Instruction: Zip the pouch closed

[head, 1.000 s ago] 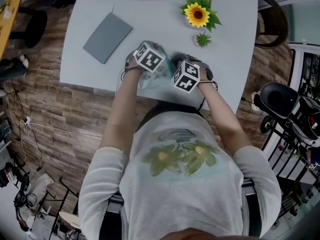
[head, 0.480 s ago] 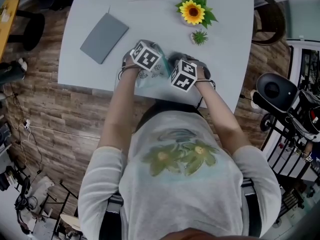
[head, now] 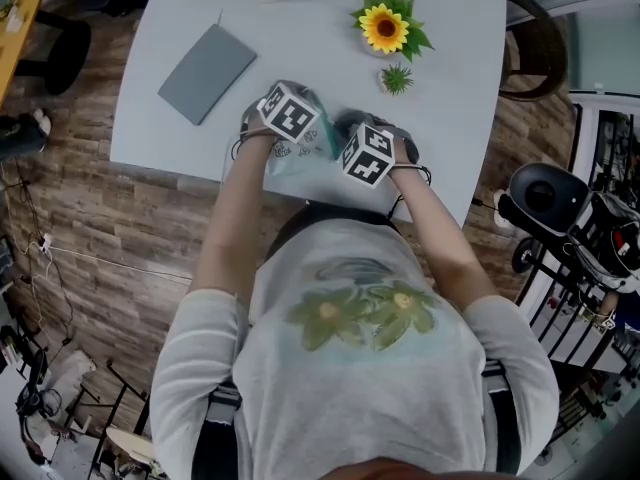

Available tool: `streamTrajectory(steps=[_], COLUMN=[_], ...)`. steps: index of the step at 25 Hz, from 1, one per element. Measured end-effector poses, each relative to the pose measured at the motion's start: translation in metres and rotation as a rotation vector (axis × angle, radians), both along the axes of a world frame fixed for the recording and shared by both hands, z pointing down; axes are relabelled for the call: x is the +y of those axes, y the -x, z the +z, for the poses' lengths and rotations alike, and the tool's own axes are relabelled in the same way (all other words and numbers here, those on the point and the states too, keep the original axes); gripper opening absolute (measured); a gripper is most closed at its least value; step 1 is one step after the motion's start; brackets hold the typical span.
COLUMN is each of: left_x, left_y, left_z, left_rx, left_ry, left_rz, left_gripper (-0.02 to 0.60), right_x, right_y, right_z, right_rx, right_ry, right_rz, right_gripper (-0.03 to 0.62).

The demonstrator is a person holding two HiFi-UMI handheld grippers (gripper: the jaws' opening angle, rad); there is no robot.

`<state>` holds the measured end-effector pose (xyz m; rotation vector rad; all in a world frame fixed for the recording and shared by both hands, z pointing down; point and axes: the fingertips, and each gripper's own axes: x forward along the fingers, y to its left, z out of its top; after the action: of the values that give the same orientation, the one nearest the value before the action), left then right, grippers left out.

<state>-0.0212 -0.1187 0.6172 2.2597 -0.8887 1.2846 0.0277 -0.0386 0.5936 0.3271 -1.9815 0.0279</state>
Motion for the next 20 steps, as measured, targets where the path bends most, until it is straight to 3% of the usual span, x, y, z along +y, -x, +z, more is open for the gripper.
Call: streamTrajectory(steps=[20], left_x=[0.0], left_y=[0.001], left_z=[0.001], left_rx=[-0.006], left_ry=[-0.013], left_rz=[-0.02], left_gripper=[0.02], right_x=[0.015], right_y=[-0.011], right_z=[0.006], right_rx=[-0.036], right_ry=[0.056], right_rz=[0.015], right_gripper=[0.018])
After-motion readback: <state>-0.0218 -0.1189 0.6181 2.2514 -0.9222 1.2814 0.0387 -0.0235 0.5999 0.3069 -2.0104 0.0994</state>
